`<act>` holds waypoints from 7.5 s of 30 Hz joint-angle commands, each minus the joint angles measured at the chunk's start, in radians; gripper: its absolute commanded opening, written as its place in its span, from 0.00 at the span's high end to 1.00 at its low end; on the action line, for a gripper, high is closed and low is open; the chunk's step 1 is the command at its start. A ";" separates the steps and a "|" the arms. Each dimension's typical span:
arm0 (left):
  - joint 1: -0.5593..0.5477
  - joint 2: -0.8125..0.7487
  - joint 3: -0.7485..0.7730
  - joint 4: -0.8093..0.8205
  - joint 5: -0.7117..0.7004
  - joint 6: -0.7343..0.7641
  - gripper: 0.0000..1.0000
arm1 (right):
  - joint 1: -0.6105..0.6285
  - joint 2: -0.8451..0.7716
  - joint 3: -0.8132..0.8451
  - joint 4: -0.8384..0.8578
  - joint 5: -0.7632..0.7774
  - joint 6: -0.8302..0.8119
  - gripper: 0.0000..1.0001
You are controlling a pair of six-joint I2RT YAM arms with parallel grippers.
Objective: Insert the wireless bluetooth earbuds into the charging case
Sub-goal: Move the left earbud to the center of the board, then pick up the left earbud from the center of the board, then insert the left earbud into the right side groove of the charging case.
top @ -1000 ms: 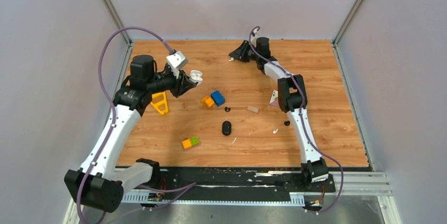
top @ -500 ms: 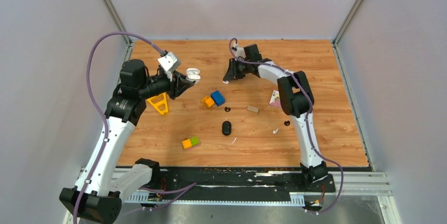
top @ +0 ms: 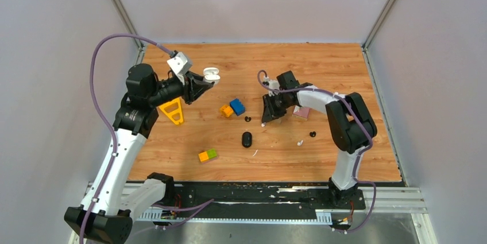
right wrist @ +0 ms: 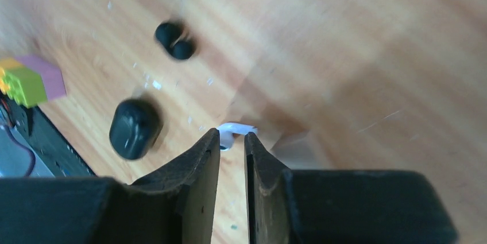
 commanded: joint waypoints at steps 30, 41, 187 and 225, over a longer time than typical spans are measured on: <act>0.094 -0.065 -0.071 0.209 -0.014 -0.136 1.00 | 0.199 0.036 0.429 -0.795 0.059 -1.809 0.64; 0.116 -0.059 -0.067 0.206 -0.016 -0.142 1.00 | 0.226 0.119 0.396 -0.719 0.159 -1.666 0.61; -0.028 0.230 0.118 0.621 -0.058 -0.443 1.00 | 0.197 -0.275 0.521 0.709 0.033 0.156 1.00; -0.027 0.222 0.110 0.631 -0.083 -0.466 1.00 | 0.208 -0.289 0.458 0.692 0.042 0.062 0.96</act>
